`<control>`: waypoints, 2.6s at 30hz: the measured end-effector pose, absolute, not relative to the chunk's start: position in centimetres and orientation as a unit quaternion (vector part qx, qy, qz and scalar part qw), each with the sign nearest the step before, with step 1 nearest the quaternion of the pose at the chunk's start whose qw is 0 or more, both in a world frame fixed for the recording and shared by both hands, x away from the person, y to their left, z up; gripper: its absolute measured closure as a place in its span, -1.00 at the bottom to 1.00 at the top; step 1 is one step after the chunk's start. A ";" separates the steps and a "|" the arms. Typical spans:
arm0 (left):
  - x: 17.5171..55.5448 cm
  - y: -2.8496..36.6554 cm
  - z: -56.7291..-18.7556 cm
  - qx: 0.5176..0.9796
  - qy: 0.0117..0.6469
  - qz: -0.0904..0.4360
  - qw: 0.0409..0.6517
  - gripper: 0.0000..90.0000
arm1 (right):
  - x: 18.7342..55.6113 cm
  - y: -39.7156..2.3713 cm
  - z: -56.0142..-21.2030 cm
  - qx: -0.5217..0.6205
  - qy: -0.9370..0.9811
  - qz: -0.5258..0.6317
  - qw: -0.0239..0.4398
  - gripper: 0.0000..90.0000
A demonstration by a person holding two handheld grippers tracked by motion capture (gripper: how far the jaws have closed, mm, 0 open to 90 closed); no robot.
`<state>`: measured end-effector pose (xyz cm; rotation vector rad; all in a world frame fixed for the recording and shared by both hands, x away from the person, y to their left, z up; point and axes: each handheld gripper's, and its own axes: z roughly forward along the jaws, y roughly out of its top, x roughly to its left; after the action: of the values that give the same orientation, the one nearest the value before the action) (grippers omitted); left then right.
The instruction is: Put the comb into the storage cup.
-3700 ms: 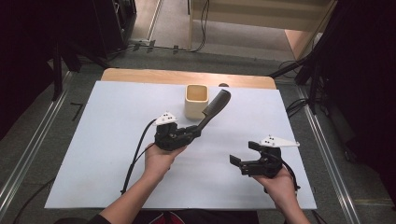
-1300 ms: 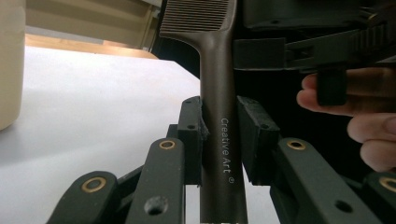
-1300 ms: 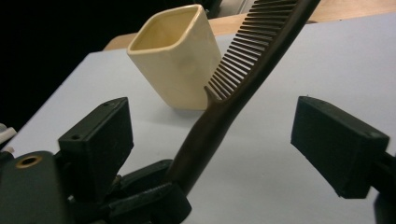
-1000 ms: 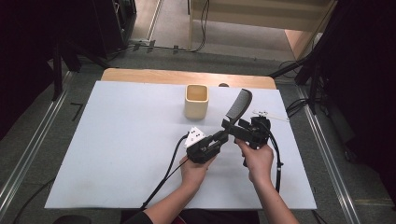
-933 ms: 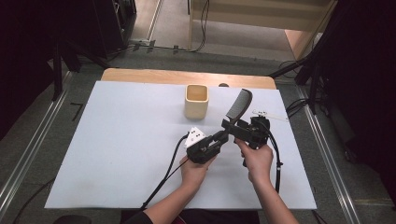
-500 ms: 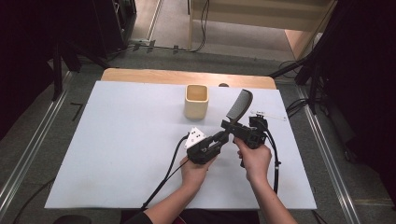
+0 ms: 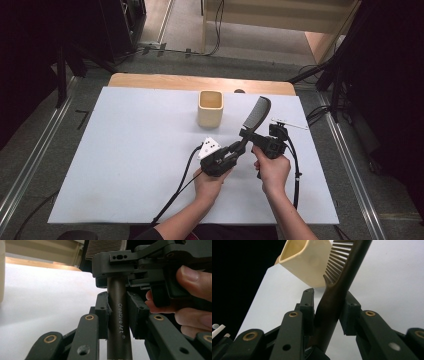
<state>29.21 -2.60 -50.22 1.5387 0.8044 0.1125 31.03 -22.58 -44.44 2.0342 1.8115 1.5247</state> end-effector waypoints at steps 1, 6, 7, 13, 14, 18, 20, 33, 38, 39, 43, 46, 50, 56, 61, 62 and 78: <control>29.2 -2.6 -50.2 0.675 0.354 0.047 0.646 0.63 | 31.0 -22.6 -44.4 0.651 0.580 0.489 0.009 0.49; 29.3 -2.5 -50.4 0.678 0.356 0.040 0.642 0.63 | 31.1 -22.6 -44.5 0.651 0.581 0.488 0.001 0.51; 29.3 -2.5 -50.4 0.678 0.357 0.039 0.641 0.63 | 31.1 -22.7 -44.5 0.651 0.582 0.487 -0.001 0.52; 29.4 -2.5 -50.4 0.676 0.358 0.032 0.643 0.63 | 31.1 -22.6 -44.4 0.652 0.582 0.486 -0.003 0.53; 29.4 -2.5 -50.5 0.677 0.357 0.032 0.642 0.63 | 31.1 -22.6 -44.4 0.652 0.582 0.485 -0.002 0.53; 29.3 -2.5 -50.4 0.680 0.354 0.036 0.641 0.62 | 31.1 -22.6 -44.4 0.652 0.583 0.485 -0.005 0.54; 29.3 -2.6 -50.4 0.682 0.353 0.036 0.640 0.61 | 31.1 -22.6 -44.4 0.651 0.583 0.486 -0.007 0.54; 29.5 -2.2 -49.7 0.698 0.351 0.026 0.623 0.16 | 31.2 -22.9 -44.4 0.652 0.590 0.477 0.008 0.55; 29.7 -1.8 -49.2 0.703 0.359 0.014 0.614 0.04 | 31.2 -23.1 -44.4 0.652 0.594 0.471 0.024 0.55; 29.8 -1.7 -49.1 0.707 0.359 0.012 0.609 0.03 | 31.2 -23.2 -44.4 0.653 0.595 0.469 0.027 0.55; 29.9 -1.6 -48.7 0.718 0.358 0.005 0.597 -0.01 | 31.3 -23.5 -44.6 0.656 0.596 0.462 0.033 0.55; 30.1 -1.4 -48.3 0.729 0.359 -0.002 0.583 -0.05 | 31.4 -23.7 -44.7 0.657 0.596 0.460 0.039 0.55; 30.3 -1.0 -47.8 0.741 0.357 -0.006 0.569 -0.08 | 31.4 -23.9 -44.7 0.658 0.598 0.456 0.044 0.55; 30.5 -0.3 -47.3 0.758 0.361 -0.019 0.542 -0.11 | 31.4 -23.9 -44.7 0.657 0.598 0.457 0.049 0.55; 30.7 0.2 -47.2 0.774 0.357 -0.024 0.522 -0.14 | 31.4 -24.0 -44.6 0.656 0.598 0.458 0.053 0.55; 30.7 0.3 -47.1 0.776 0.356 -0.024 0.520 -0.14 | 31.4 -24.0 -44.6 0.654 0.599 0.458 0.054 0.55; 31.1 2.0 -46.7 0.819 0.326 -0.042 0.470 -0.17 | 31.3 -23.6 -44.5 0.642 0.611 0.457 0.071 0.55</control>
<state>31.09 2.04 -46.68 2.0074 0.7990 -0.1032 31.28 -23.59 -44.46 1.9295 1.8382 1.3744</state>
